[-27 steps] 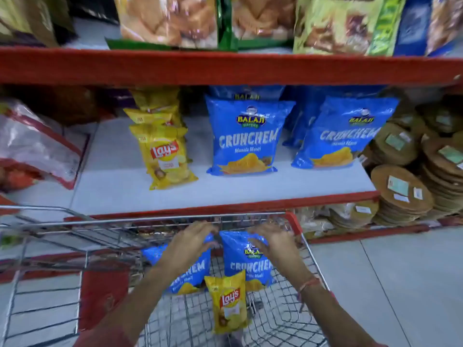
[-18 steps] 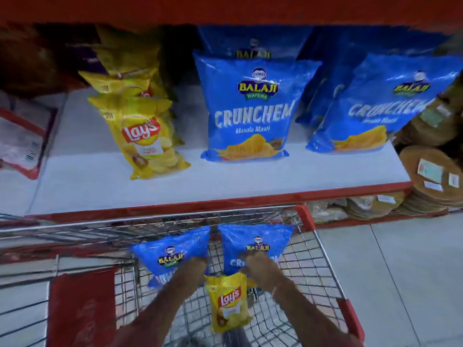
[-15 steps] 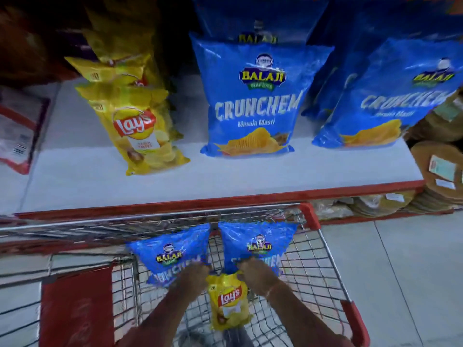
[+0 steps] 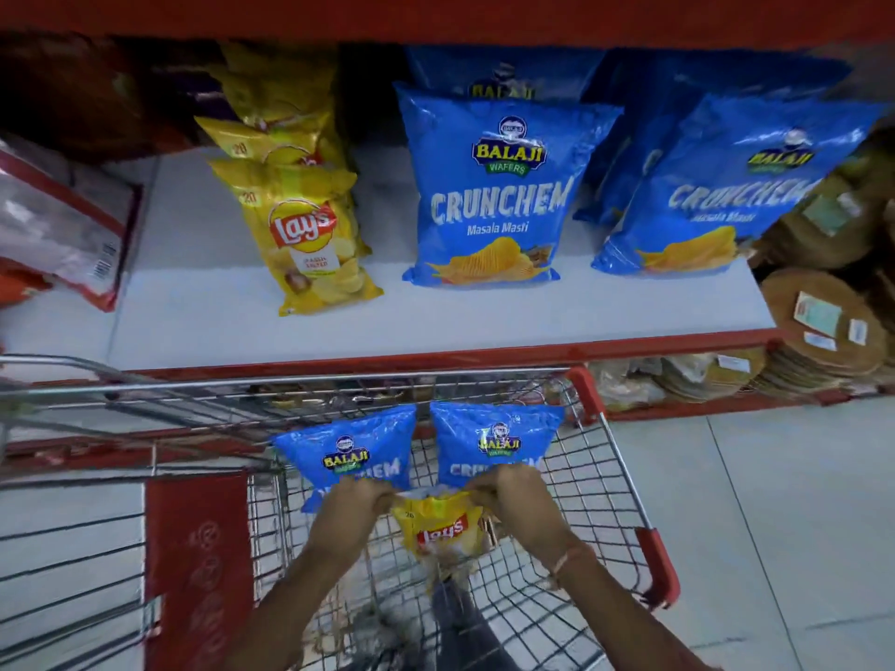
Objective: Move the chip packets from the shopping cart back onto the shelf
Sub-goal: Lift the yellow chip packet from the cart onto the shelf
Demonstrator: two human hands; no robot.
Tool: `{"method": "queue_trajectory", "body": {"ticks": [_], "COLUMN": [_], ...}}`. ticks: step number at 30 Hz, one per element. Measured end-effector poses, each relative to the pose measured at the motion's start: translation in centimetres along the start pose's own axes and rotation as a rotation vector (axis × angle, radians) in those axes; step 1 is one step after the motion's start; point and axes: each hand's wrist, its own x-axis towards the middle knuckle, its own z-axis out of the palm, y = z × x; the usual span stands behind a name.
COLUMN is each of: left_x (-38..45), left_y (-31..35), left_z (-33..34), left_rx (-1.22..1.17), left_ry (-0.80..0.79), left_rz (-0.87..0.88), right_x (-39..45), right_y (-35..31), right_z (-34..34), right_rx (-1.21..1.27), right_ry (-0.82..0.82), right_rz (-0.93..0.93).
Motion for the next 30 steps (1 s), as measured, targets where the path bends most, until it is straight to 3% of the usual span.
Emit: {"method": "queue_trajectory", "body": {"ticks": [7,11,17,30], "left_x": [-3.2,-4.2,-3.8,3.8], "left_y": [3.0,5.1,7.6,4.4], "left_z": [-10.1,-16.0,-22.1,-23.1], "left_rx": [-0.082,-0.101,-0.089,-0.011], "left_ry": [0.401,0.598,0.821,0.839], "left_rz": [0.189,0.282,0.371,0.311], "right_x": [-3.0,-3.4,-2.3,5.5], "right_y": [-6.3,-10.6,-15.2,-16.4], "right_z": [-7.3,-12.7,-18.2,-18.0], "right_rx": [0.192,0.394,0.447,0.380], "right_ry": [0.390,0.518,0.668,0.693], "right_rz": [-0.219,-0.343,-0.464,-0.369]}}
